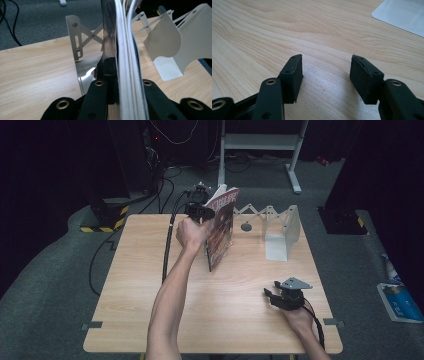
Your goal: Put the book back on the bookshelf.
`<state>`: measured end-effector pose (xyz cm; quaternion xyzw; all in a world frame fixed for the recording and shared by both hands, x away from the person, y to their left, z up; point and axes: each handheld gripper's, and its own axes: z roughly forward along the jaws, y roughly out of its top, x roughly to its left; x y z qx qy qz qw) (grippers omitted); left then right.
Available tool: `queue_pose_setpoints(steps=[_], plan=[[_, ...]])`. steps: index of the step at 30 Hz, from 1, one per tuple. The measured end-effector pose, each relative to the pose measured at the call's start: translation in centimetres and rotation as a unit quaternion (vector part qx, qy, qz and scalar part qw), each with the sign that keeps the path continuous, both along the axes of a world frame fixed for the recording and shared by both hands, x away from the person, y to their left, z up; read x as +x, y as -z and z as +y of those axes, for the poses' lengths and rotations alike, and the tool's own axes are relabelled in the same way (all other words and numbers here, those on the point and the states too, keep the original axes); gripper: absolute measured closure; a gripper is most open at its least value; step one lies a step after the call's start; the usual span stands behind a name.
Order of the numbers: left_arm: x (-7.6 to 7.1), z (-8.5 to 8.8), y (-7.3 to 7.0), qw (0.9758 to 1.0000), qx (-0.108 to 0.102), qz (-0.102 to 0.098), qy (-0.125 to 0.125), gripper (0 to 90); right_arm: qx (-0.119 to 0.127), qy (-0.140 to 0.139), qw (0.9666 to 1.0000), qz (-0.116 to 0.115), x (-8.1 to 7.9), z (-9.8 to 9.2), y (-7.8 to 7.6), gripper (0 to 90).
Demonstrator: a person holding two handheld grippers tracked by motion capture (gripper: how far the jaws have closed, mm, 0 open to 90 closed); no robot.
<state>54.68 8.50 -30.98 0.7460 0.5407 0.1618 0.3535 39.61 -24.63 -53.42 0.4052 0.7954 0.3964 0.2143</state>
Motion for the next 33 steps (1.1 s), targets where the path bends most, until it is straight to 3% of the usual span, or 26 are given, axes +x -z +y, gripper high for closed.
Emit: queue_pose_setpoints(steps=[5, 15, 24, 33], plan=[[0.0, 0.0, 0.1, 0.9998, -0.001, -0.017, -0.008, 83.9, 0.000, 0.000, 1.0000, 0.000, 0.0, 0.0, 0.0, 43.8], [-0.2, 0.3, 1.3, 0.9979, -0.029, -0.049, -0.032, 83.8, 0.001, 0.000, 1.0000, 0.000, 0.0, 0.0, 0.0, 43.8], [-0.3, 0.3, 2.1, 0.9958, -0.044, -0.068, -0.044, 83.8, 0.001, 0.000, 1.0000, 0.000, 0.0, 0.0, 0.0, 43.7], [-0.1, -0.1, 2.4, 0.9948, -0.044, -0.079, -0.047, 83.8, 0.001, 0.000, 1.0000, 0.000, 0.0, 0.0, 0.0, 43.8]])
